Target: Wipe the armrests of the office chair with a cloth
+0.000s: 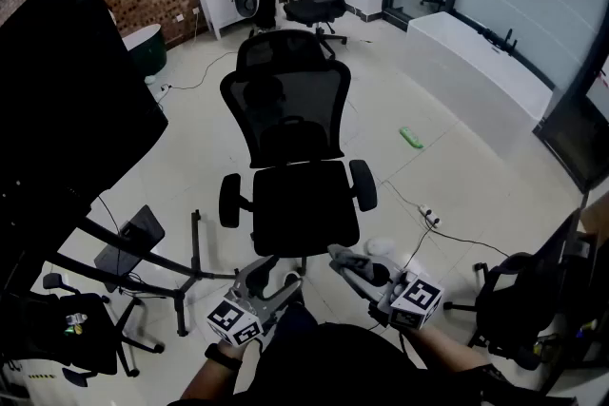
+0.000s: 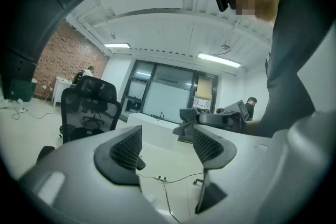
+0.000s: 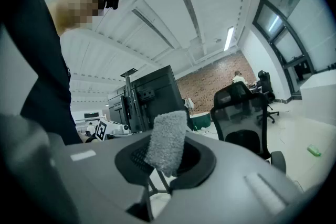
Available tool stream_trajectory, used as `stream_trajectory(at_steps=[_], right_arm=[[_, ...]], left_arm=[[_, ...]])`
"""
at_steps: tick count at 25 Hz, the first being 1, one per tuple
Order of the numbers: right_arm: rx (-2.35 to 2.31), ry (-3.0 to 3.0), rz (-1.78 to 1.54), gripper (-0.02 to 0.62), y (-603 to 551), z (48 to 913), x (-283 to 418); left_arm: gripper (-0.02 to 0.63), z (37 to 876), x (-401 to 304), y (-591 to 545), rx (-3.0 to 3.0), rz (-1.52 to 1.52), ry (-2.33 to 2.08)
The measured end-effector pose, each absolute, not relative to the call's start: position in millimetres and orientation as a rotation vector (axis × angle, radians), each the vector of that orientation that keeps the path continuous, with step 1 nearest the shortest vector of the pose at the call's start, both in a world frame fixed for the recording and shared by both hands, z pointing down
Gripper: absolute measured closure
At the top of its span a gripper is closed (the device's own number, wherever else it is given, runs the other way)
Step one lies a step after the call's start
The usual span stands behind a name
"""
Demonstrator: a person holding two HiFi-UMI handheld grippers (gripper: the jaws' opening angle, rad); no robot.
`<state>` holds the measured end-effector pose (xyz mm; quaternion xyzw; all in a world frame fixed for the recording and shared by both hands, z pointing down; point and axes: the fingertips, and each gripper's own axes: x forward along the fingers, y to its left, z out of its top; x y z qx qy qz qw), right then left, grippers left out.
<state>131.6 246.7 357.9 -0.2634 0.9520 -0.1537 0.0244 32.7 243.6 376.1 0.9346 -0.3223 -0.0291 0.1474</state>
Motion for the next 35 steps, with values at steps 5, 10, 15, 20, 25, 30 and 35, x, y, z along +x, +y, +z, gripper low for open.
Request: stream_trajectory(at_steps=[5, 10, 15, 20, 25, 30, 35], right_arm=[[-0.841, 2.939, -0.487, 0.56, 189.0, 362.1, 109.3], [-0.89, 2.926, -0.48, 0.56, 114.3, 359.6, 82.6], [-0.929, 2.893, -0.438, 0.56, 47.5, 342.4, 52.2], [-0.967, 2.868, -0.407, 0.56, 4.4, 331.9, 30.7], [-0.971, 2.854, -0.401, 0.56, -20.4, 330.7, 26.7], [-0.951, 2.865, -0.428, 0.56, -41.0, 342.2, 42.3], [-0.9, 2.927, -0.431, 0.56, -57.8, 352.5, 53.5]], left_arm=[[0.278, 377.0, 13.2, 181.5, 2.701, -0.098, -0.894], [0.278, 371.3, -4.5, 110.8, 2.726, -0.103, -0.816], [0.278, 361.9, -31.7, 44.3, 2.748, -0.087, -0.752], [0.278, 355.4, -49.5, 5.9, 2.763, -0.069, -0.701], [0.278, 359.2, -52.7, -14.4, 2.757, -0.053, -0.693], [0.278, 367.0, -39.6, -32.0, 2.739, -0.043, -0.725], [0.278, 365.4, -29.1, -48.8, 2.711, -0.064, -0.787]])
